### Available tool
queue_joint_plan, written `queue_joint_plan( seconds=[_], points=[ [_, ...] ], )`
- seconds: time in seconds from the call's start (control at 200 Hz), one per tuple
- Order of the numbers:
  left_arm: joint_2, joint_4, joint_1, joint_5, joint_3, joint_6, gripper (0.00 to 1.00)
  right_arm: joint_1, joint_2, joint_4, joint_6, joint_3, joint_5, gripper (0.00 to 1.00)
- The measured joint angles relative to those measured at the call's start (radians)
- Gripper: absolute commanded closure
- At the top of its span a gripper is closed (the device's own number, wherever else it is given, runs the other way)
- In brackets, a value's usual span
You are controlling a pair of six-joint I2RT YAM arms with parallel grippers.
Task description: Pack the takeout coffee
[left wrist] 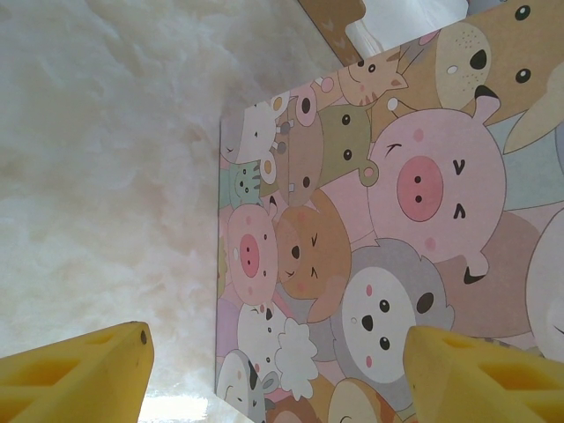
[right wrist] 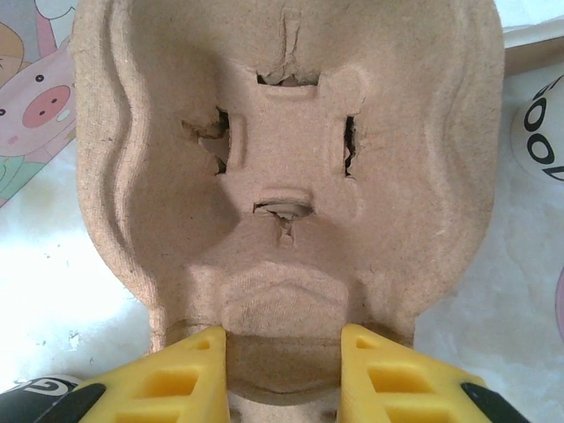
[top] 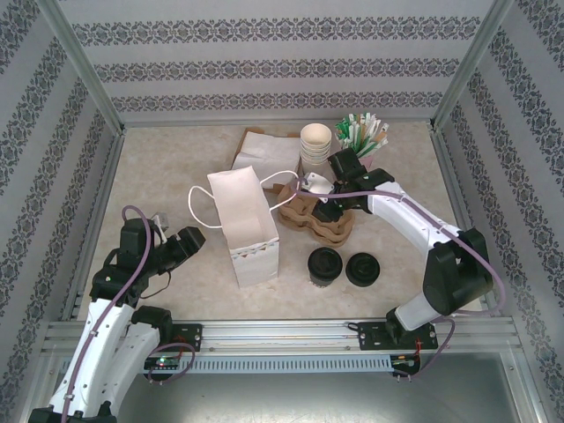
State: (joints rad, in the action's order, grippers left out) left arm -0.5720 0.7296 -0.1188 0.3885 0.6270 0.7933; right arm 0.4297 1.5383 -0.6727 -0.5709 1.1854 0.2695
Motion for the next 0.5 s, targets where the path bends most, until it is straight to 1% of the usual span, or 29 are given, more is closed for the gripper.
queue_joint_plan(
  seconds=[0.13, 0.295, 0.5],
  points=[
    [0.000, 0.000, 0.000, 0.000, 0.000, 0.000, 0.24, 0.000, 0.015, -0.007, 0.003, -0.005, 0.000, 0.69],
    [0.000, 0.000, 0.000, 0.000, 0.000, 0.000, 0.24, 0.000, 0.066, -0.008, 0.014, -0.005, -0.011, 0.65],
    [0.001, 0.000, 0.000, 0.000, 0.000, 0.000, 0.24, 0.000, 0.094, -0.008, 0.014, -0.005, -0.018, 0.65]
  ],
)
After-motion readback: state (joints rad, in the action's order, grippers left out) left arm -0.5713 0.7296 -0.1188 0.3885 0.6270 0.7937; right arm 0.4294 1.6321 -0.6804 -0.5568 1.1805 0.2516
